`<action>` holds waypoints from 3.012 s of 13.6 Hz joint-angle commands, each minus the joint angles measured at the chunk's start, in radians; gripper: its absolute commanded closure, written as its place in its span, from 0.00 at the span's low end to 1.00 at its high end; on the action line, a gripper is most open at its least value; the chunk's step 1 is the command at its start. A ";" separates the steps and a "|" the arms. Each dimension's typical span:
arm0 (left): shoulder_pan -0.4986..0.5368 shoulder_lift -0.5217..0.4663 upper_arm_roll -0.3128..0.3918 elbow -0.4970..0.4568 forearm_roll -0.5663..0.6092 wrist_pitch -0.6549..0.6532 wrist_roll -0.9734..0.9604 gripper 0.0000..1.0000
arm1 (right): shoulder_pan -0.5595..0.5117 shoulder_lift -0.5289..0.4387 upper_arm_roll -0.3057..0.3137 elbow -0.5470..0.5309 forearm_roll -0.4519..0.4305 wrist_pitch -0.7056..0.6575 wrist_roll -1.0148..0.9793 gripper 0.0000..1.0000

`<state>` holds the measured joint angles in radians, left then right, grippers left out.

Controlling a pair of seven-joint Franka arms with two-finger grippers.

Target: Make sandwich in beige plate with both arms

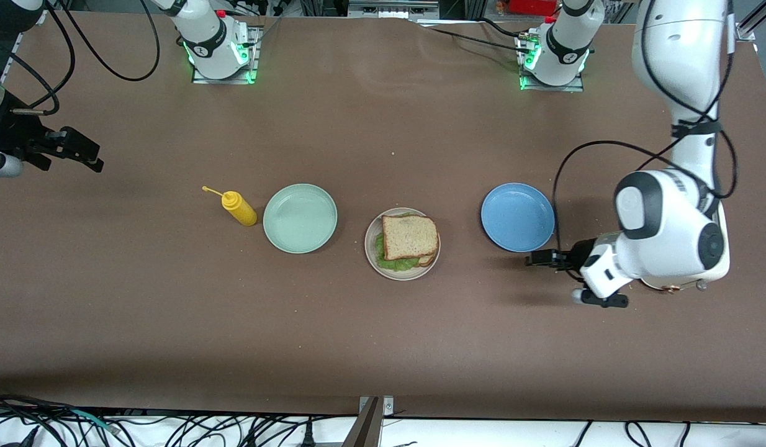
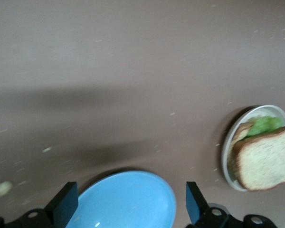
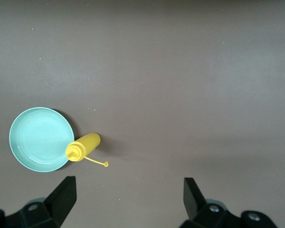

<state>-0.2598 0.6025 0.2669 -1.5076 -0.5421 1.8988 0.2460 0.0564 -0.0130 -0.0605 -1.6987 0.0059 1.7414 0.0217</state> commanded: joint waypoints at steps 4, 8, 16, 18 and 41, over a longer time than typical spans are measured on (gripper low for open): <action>0.079 -0.131 -0.003 -0.014 0.287 -0.098 -0.014 0.00 | -0.001 0.005 -0.004 0.030 0.016 -0.022 -0.002 0.00; 0.129 -0.204 -0.003 -0.011 0.372 -0.144 -0.013 0.00 | -0.001 0.004 -0.001 0.031 0.016 -0.030 0.001 0.00; 0.145 -0.436 -0.023 -0.010 0.439 -0.302 -0.091 0.00 | -0.001 0.004 -0.001 0.031 0.016 -0.030 0.003 0.00; 0.145 -0.501 -0.044 -0.011 0.439 -0.345 -0.144 0.00 | -0.001 0.004 -0.001 0.030 0.016 -0.030 0.003 0.00; 0.148 -0.612 -0.164 -0.039 0.582 -0.340 -0.194 0.00 | -0.004 0.021 -0.002 0.042 0.019 -0.030 -0.011 0.00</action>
<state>-0.1130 0.0051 0.1174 -1.5209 0.0020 1.5372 0.0615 0.0558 -0.0056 -0.0612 -1.6863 0.0061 1.7338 0.0220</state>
